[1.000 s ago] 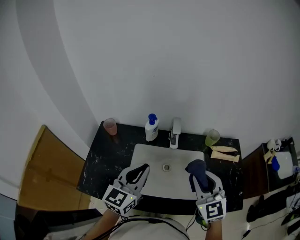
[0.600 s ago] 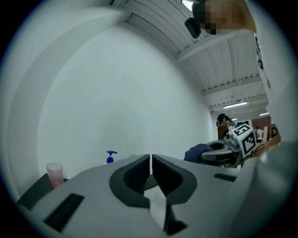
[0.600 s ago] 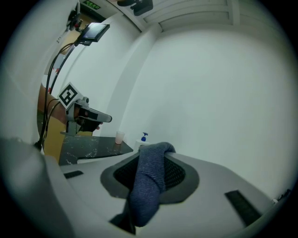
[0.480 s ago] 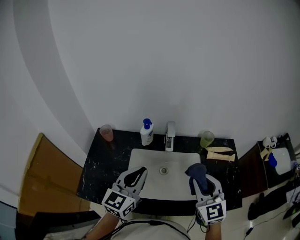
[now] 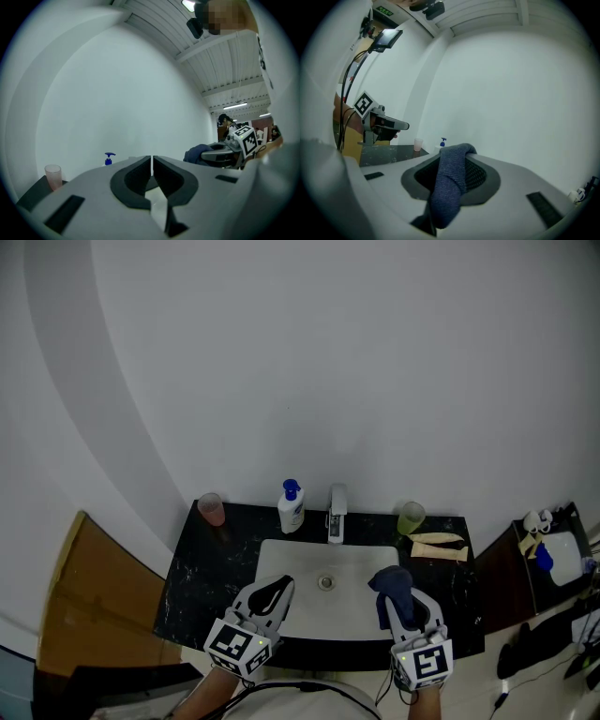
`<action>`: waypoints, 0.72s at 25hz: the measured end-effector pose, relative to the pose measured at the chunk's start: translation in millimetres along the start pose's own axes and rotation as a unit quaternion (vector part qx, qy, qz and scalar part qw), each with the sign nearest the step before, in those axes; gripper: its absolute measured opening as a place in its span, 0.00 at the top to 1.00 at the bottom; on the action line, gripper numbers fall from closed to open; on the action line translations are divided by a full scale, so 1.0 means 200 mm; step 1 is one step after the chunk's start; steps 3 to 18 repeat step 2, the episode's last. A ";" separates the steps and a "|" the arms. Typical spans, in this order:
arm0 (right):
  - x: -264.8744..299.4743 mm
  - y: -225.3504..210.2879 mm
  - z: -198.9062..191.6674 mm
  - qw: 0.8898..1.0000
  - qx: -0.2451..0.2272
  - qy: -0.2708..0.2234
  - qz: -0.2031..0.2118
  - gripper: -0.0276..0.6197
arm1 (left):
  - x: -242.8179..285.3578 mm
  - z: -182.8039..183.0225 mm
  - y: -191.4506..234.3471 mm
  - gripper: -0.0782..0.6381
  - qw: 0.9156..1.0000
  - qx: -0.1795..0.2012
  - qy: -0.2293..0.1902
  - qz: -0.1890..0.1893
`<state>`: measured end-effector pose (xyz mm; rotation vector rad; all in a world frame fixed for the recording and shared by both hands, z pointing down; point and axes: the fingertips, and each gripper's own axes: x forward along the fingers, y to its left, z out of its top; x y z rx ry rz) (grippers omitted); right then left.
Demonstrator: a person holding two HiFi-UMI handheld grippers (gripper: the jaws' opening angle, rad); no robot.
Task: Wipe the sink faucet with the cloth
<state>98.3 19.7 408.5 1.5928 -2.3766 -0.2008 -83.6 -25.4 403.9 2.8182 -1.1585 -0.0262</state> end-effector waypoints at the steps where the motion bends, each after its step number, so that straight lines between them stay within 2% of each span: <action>1: 0.00 0.00 0.00 1.000 0.000 0.001 0.001 0.79 | 0.00 0.00 0.00 0.87 1.000 0.000 0.000 -0.001; 18: 0.00 0.01 -0.01 1.000 0.000 0.002 0.001 0.79 | 0.00 0.00 -0.01 0.87 1.000 0.000 0.000 -0.001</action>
